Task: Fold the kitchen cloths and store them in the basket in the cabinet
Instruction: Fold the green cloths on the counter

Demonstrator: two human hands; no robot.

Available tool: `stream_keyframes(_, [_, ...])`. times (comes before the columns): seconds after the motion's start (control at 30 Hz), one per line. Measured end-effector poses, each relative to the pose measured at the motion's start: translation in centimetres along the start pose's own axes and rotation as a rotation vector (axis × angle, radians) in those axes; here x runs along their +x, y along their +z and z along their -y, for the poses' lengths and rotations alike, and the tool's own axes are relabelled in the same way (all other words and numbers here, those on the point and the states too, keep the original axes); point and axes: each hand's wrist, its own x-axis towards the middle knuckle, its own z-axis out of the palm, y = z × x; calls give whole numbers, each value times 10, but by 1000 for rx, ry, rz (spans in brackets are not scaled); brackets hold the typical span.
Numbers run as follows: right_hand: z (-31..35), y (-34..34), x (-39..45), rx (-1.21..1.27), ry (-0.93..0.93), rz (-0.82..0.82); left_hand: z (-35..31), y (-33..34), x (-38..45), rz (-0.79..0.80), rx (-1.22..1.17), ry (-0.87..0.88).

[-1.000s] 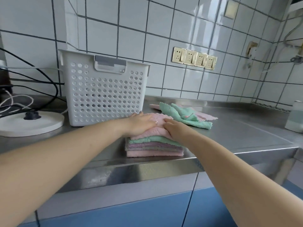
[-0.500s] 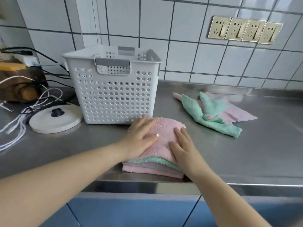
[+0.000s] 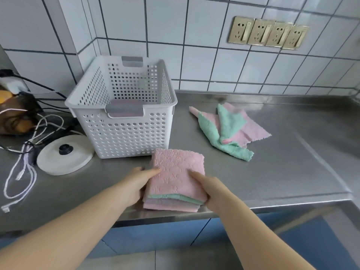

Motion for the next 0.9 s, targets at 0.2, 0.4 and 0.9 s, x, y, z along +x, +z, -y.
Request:
stream_keyframes(0.2, [1,-15,-48,136,7,62,-7,5,-45,187,4,6])
stream_keyframes(0.4, [20,-29,-115,202,-75,218,-33,6,-115,246,34,141])
stream_keyframes(0.9, [183,24,-145,171,-358,339,-204,-27,-130,359,44,391])
